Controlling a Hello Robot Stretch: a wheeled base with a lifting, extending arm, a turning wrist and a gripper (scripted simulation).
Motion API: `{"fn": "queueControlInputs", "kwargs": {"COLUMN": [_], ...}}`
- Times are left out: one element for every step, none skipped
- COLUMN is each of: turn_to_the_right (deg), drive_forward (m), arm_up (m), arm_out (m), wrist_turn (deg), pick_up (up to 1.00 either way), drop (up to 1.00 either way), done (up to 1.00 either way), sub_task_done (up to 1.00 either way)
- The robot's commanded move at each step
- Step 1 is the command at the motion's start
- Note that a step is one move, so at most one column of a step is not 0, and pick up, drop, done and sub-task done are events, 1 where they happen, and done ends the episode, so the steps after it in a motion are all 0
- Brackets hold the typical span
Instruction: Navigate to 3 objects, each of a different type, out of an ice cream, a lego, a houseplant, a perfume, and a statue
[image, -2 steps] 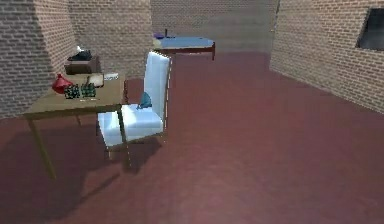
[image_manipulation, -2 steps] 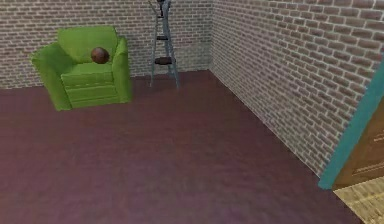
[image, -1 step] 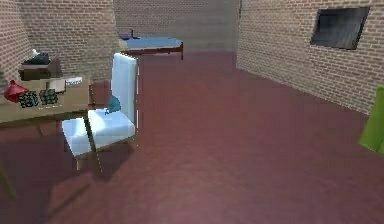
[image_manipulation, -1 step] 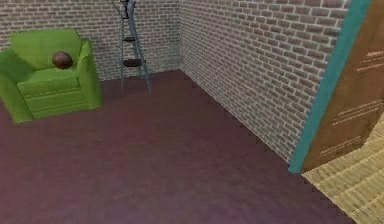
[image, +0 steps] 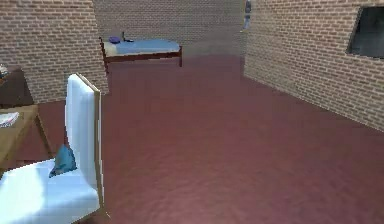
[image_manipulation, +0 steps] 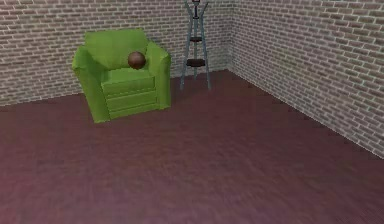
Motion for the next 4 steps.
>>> {"fn": "queueControlInputs", "kwargs": {"turn_to_the_right": [0.0, 18.0, 0.0, -39.0], "drive_forward": [1.00, 0.00, 0.10, 0.00], "arm_up": [0.00, 0.00, 0.00, 0.00], "arm_out": [0.00, 0.00, 0.00, 0.00], "wrist_turn": [0.0, 0.0, 0.0, 0.0], "pick_up": [0.00, 0.00, 0.00, 0.00], "drop": [0.00, 0.00, 0.00, 0.00], "done": [0.00, 0.00, 0.00, 0.00], "sub_task_done": [0.00, 0.00, 0.00, 0.00]}}
